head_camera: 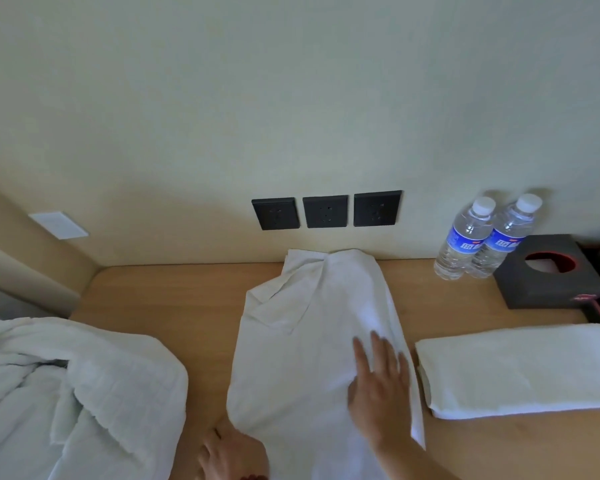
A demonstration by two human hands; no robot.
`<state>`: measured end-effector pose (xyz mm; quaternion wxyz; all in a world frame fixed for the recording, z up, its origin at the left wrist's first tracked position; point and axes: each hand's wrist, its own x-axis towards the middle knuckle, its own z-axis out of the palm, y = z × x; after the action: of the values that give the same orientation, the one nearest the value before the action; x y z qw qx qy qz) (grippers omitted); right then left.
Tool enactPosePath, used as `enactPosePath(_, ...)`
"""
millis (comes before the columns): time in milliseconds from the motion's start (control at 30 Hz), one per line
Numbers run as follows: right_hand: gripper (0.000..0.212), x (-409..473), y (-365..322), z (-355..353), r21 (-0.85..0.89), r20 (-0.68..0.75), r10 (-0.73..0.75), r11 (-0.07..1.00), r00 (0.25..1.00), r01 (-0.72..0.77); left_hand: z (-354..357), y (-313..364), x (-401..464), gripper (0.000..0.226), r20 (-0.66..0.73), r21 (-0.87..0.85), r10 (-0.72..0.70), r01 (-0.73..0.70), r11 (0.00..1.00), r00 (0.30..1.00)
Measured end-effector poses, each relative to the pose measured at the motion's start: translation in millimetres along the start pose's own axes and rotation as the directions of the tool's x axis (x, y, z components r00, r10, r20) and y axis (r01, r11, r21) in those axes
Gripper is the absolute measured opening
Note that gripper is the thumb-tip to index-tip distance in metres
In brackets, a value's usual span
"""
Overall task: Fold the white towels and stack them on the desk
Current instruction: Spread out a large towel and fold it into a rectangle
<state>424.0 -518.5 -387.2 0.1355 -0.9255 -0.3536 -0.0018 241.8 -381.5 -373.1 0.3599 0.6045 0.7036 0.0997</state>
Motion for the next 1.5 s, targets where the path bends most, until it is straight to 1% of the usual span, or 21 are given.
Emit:
enactPosePath(33,0.062,-6.6,-5.8,5.3,0.005,0.04,-0.037,0.999,0.999,0.037,-8.5,6.7,7.3,0.029,-0.013,-0.003,0.007,-0.008,1.0,1.0)
enactPosePath(100,0.059,-23.3,-15.3,18.1,0.034,0.12,-0.016,0.999,0.993,0.012,-12.9,2.1,9.1,0.033,-0.062,0.052,0.128,-0.124,0.991,0.99)
enactPosePath(167,0.066,-42.7,-21.4,31.6,0.064,0.161,0.008,0.998,0.987,-0.019,-11.3,-2.4,-3.2,0.029,-0.101,0.206,0.223,-0.199,0.958,0.97)
enactPosePath(233,0.078,-57.0,-23.6,40.6,0.062,0.172,-0.026,0.998,0.985,0.016,-19.7,5.5,-13.6,0.022,-0.045,0.367,0.238,-0.205,0.907,0.97)
enactPosePath(267,0.081,-60.3,-22.8,41.9,0.062,0.172,-0.054,0.997,0.984,0.044,-22.2,16.3,-11.8,0.026,-0.016,0.318,0.131,-0.12,0.94,0.991)
enactPosePath(333,0.082,-61.0,-18.0,41.3,0.072,0.172,-0.11,0.993,0.979,0.099,-20.7,20.8,-4.9,0.039,0.005,0.272,-0.074,0.07,0.96,0.997)
enactPosePath(367,0.083,-60.1,-15.3,40.5,0.081,0.175,-0.138,0.989,0.975,0.126,-18.9,20.1,-2.2,0.042,0.021,0.267,-0.102,0.092,0.959,0.995)
enactPosePath(500,0.082,-50.7,-6.4,38.3,0.103,0.21,-0.243,0.969,0.947,0.226,-20.3,25.9,7.0,0.043,-0.017,0.267,-0.029,0.032,0.963,0.999)
enactPosePath(567,0.081,-45.1,-2.2,38.6,0.106,0.205,-0.311,0.95,0.928,0.295,-20.1,25.5,11.4,0.044,0.019,0.303,-0.01,0.004,0.953,1.0)
enactPosePath(700,0.079,-39.9,8.5,38.1,0.068,0.226,-0.462,0.886,0.858,0.459,-13.7,13.7,15.7,0.055,0.081,0.29,-0.031,0.006,0.957,0.996)
enactPosePath(833,0.078,-44.2,21.5,40.6,0.004,0.208,-0.53,0.841,0.822,0.541,-4.3,9.1,14.1,0.062,0.103,0.243,-0.044,0.018,0.97,0.994)
enactPosePath(900,0.075,-50.7,28.3,42.2,-0.041,0.143,-0.547,0.829,0.825,0.557,-1.7,10.6,14.8,0.051,0.12,0.214,-0.045,0.019,0.977,0.992)
enactPosePath(1000,0.069,-57.1,39.4,42.4,-0.098,0.072,-0.572,0.811,0.817,0.576,-2.1,13.5,12.9,0.033,0.128,0.249,-0.024,-0.009,0.969,0.992)
enactPosePath(1100,0.05,-52.8,46.3,43.4,-0.157,0.037,-0.614,0.776,0.789,0.611,4.4,7.0,8.3,0.023,0.05,0.263,0.12,-0.129,0.956,0.992)
enactPosePath(1167,0.047,-49.9,47.4,46.2,-0.126,0.022,-0.616,0.78,0.787,0.613,14.1,-4.2,10.4,0.032,-0.068,0.323,0.279,-0.244,0.915,0.958)
enactPosePath(1200,0.048,-47.2,46.4,46.1,-0.098,0.009,-0.613,0.786,0.79,0.61,16.2,-4.8,6.9,0.029,-0.136,0.35,0.385,-0.32,0.881,0.913)
enactPosePath(1267,0.051,-37.2,40.7,42.0,-0.04,-0.012,-0.583,0.812,0.813,0.582,17.4,0.8,-2.6,0.031,-0.167,0.379,0.62,-0.531,0.758,0.766)
enactPosePath(1333,0.049,-18.9,27.4,31.6,0.039,-0.053,-0.509,0.859,0.859,0.511,23.9,4.1,-9.6,0.037,-0.023,0.386,0.757,-0.693,0.609,0.653)
enactPosePath(1400,0.039,6.6,10.4,22.7,0.09,-0.12,-0.459,0.878,0.88,0.47,33.0,1.0,-9.3,0.039,0.167,0.412,0.779,-0.76,0.502,0.605)
enactPosePath(1433,0.035,21.3,2.4,20.8,0.102,-0.136,-0.45,0.88,0.882,0.465,37.9,-1.2,-7.0,0.041,0.229,0.433,0.758,-0.762,0.482,0.61)
enactPosePath(1500,0.032,52.3,-8.7,20.3,0.127,-0.099,-0.439,0.885,0.893,0.449,46.4,-7.2,-2.0,0.047,0.28,0.464,0.695,-0.727,0.506,0.663)
